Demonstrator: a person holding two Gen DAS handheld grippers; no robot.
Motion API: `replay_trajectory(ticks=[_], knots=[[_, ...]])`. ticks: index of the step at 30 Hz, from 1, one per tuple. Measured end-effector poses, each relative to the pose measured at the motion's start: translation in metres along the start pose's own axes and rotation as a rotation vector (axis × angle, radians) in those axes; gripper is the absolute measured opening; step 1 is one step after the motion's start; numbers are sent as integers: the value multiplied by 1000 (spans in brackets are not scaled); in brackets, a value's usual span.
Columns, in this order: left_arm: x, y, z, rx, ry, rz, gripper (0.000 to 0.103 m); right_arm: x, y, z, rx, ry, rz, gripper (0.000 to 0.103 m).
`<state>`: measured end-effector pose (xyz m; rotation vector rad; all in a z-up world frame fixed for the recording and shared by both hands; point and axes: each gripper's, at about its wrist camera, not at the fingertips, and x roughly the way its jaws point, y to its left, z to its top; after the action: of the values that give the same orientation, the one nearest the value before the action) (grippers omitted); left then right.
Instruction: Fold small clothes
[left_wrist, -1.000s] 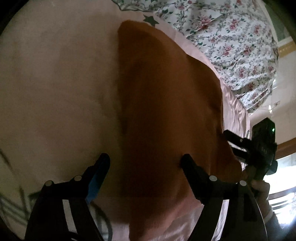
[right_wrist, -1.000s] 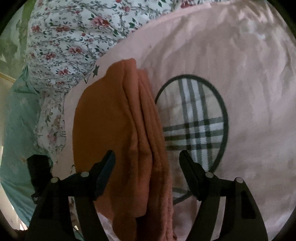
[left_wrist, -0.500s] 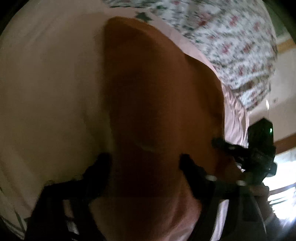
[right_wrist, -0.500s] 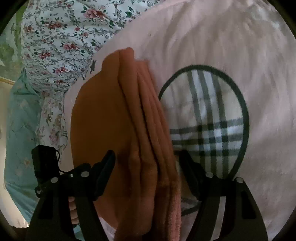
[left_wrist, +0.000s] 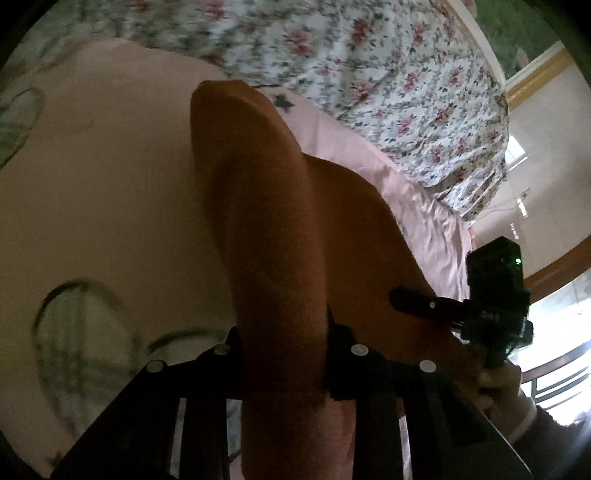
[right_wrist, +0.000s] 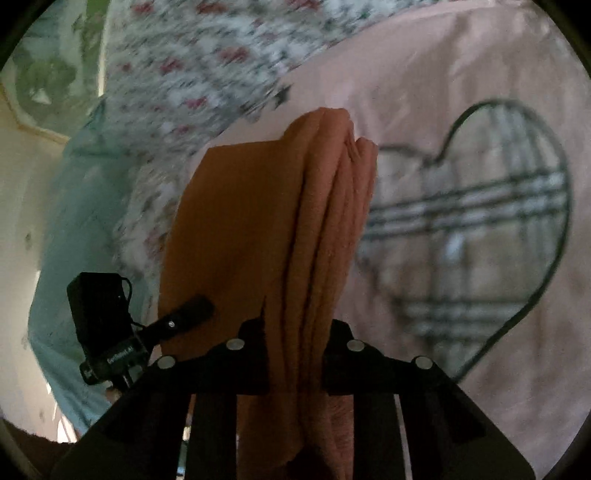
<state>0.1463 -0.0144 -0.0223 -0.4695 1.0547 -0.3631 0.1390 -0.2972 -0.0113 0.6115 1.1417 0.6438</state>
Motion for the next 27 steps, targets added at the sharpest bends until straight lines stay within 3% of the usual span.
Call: replay_trajectory(ticks=[3, 5, 9, 12, 15, 18, 22, 23, 24, 26, 27], knots=[[-3, 24, -23, -33, 45, 40, 27, 27, 3, -18, -2, 66, 22, 21], [7, 44, -36, -68, 93, 68, 31, 48, 0, -29, -5, 114, -11, 21], [10, 68, -39, -144, 107, 86, 62, 61, -15, -34, 39, 136, -55, 26], [-5, 80, -24, -179, 29, 90, 74, 55, -9, -29, 11, 147, -125, 44], [-8, 93, 5, -223, -13, 81, 74, 39, 2, -19, -40, 102, -188, 50], [5, 105, 35, -230, -9, 69, 77, 23, 10, 1, -46, -10, -204, 53], [36, 117, 63, -269, 45, 25, 80, 37, 9, 27, -19, -37, -192, 54], [45, 117, 68, -270, 47, 22, 78, 41, 8, 30, -14, -40, -184, 54], [48, 117, 72, -261, 41, 28, 60, 51, 5, 37, 7, -41, -172, 54], [50, 112, 82, -195, 33, 46, 24, 65, 8, 42, 20, -29, -145, 24], [49, 104, 87, -162, 23, 69, 24, 66, 13, 45, 7, -38, -146, 14]])
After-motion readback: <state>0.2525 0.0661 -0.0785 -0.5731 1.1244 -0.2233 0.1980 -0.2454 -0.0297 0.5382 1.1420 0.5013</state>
